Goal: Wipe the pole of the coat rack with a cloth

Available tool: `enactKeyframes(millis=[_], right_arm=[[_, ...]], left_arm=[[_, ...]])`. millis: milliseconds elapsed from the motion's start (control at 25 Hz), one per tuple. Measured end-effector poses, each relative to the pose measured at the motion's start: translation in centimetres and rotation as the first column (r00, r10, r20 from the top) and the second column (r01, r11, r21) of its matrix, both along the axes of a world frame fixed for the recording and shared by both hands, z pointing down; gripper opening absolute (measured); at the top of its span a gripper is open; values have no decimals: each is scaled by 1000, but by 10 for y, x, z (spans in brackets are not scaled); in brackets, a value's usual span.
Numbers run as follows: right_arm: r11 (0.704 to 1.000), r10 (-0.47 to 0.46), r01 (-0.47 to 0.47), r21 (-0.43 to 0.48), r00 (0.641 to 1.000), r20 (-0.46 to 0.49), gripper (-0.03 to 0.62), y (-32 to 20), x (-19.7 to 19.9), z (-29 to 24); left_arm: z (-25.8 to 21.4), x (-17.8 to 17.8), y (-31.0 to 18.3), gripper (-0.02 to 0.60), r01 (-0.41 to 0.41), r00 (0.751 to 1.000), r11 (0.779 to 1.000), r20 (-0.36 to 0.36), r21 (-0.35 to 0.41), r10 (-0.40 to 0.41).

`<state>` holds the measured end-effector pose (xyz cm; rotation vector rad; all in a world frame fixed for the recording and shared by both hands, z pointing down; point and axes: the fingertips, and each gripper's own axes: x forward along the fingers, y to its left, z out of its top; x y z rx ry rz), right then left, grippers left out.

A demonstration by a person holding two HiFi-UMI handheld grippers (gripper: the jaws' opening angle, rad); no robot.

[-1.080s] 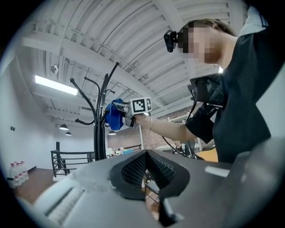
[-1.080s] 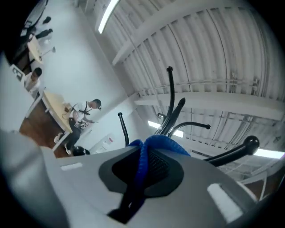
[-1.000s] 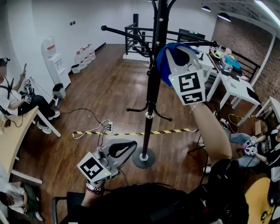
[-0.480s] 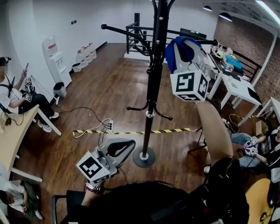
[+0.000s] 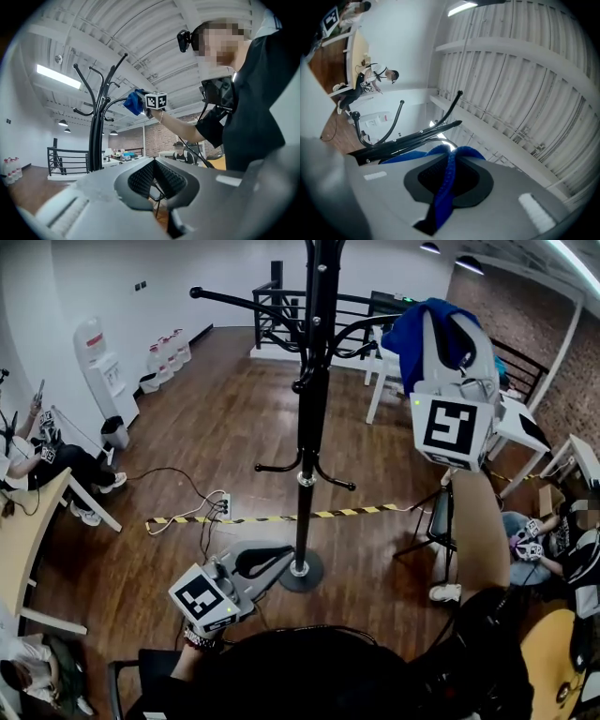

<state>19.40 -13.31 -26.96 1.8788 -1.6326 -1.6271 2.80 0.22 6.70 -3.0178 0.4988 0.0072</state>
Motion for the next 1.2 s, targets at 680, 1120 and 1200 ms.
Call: enactKeyframes(millis=[680,1120,1200], right_arm=[[755,-507,655,33,550,664,25,-73,67,24],[414,-625,909,-52,325,710,21,-140,-34,46],[401,-603,914,-57,310,735,21,-147,-41,52]], left_arm=[[13,-45,-1,6,129,992,989,7,-70,-129],[10,-85,8,6,271,962,961,-6,-50,-271],[13,-91,10,6,289,957,956,1,-55,-289]])
